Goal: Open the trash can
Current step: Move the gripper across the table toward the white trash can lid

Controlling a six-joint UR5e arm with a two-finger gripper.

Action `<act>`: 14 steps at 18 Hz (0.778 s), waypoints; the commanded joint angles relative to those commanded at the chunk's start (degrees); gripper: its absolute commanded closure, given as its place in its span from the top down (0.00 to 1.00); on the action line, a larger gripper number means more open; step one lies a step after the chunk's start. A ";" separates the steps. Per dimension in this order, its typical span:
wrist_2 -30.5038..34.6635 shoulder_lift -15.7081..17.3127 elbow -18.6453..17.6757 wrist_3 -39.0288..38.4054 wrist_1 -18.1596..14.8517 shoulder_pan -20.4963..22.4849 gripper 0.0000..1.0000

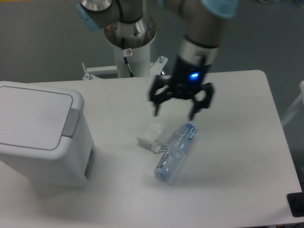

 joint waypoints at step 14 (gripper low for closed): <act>-1.59 -0.62 -0.44 -10.73 0.09 -10.55 1.00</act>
